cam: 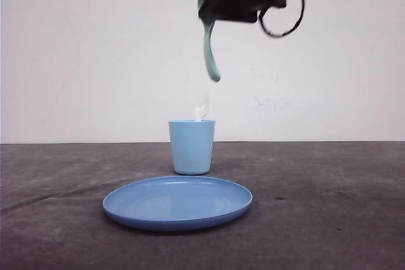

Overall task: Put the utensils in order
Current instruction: 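Lift the green spoon with the right gripper over the blue cup, then lower the spoon into the cup beside the fork and release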

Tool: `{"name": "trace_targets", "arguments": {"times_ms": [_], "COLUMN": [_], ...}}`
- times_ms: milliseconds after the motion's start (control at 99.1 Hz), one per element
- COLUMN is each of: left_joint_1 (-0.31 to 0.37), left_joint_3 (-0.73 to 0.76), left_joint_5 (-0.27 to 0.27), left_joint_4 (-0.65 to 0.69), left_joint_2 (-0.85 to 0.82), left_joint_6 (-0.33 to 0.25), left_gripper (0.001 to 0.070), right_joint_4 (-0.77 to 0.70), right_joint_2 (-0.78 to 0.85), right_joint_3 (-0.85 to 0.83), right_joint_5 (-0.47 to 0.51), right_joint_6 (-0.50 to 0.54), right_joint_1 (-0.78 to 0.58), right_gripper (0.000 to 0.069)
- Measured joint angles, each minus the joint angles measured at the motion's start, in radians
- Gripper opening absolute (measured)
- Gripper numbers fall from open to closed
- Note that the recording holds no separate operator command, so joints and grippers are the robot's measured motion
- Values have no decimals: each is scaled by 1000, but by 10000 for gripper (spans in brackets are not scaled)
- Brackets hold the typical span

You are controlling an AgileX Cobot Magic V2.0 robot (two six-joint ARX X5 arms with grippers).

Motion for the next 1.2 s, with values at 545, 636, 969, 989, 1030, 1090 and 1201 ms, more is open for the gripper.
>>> {"name": "trace_targets", "arguments": {"times_ms": [545,636,969,989,1030,1090,1201], "left_joint_1": [0,0,0,0,0,0,0], "left_joint_3": [0,0,0,0,0,0,0], "left_joint_5": [0,0,0,0,0,0,0], "left_joint_4": [-2,-2,-2,-2,-2,-2,-2], "left_joint_2": [0,0,0,0,0,0,0], "left_joint_6": [-3,-3,-3,-3,-3,-3,-3], "left_gripper": [233,233,233,233,233,233,233], "right_joint_4": [202,185,14,10,0,-12,-27], "right_joint_2": [293,310,317,317,317,317,317], "right_joint_3": [131,140,140,140,140,140,140], "right_joint_5": [-70,-70,-69,-69,-70,-69,-70], "right_joint_6": [-90,-96,-154,-158,-161,-163,-166], "right_joint_1": [2,2,2,2,2,2,2], "right_gripper": [67,67,67,67,67,67,67]}}
